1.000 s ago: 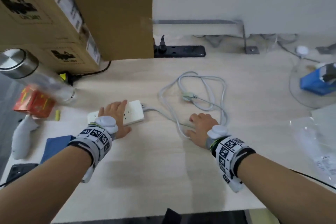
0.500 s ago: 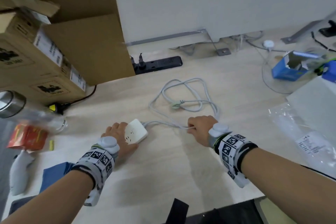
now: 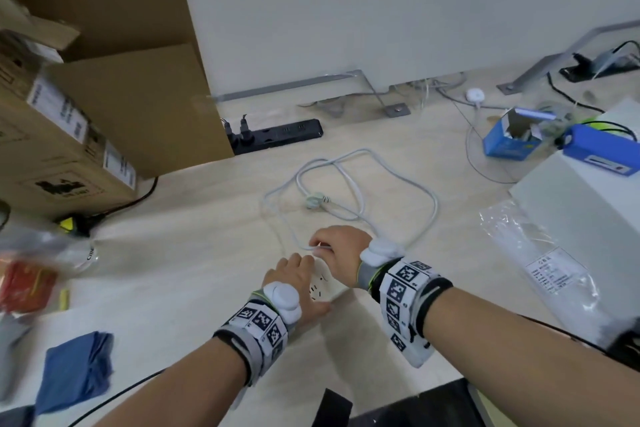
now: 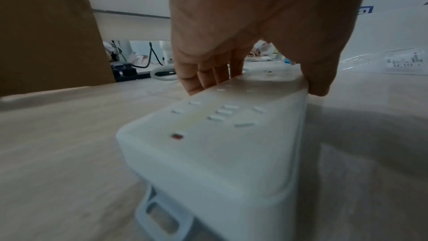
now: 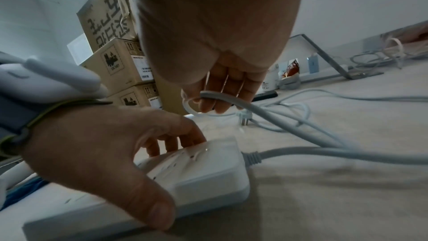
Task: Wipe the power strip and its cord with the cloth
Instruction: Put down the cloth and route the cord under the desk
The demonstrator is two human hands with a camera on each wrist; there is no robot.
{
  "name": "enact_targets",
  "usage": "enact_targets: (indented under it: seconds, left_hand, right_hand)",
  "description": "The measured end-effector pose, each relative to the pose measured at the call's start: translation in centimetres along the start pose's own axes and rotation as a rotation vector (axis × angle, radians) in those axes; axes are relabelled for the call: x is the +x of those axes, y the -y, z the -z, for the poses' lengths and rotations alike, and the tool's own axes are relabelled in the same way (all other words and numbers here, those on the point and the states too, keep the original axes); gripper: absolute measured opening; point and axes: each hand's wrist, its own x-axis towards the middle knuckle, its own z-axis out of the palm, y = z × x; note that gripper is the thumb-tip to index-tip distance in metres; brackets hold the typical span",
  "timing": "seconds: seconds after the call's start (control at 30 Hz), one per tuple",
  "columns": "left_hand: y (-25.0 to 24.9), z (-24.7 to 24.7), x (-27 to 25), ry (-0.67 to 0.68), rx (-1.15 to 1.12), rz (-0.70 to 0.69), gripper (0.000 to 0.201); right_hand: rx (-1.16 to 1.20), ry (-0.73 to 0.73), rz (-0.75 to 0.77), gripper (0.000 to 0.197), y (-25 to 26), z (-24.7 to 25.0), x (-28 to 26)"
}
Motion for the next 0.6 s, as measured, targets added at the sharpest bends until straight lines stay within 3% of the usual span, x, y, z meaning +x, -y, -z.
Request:
enact_targets:
  seconds: [0.17, 0.33, 0.5, 0.6]
  left_hand:
    - [-1.5, -1.4, 0.6, -0.005, -0.044, 0.01, 0.102]
    - [-1.9, -2.0, 1.4, -0.082, -0.11, -0.001, 0.095]
    - [-1.8, -0.4, 2.6, -0.112, -0.4, 0.113, 0.085]
    - [-0.9, 1.0, 3.5, -0.198, -0.741, 0.226, 0.065]
  right_hand:
    - [0.024, -0.021, -0.059, 0.031, -2.6, -0.7, -2.2]
    - [-0.02, -0.053, -0.165, 0.018, -5.3, 0.4, -3.7]
    - [-0.065, -0.091, -0.202, 0.025, -5.5, 0.6, -5.1]
    - [-0.166, 0.022, -0.044, 0.036, -4.6, -0.2, -5.2]
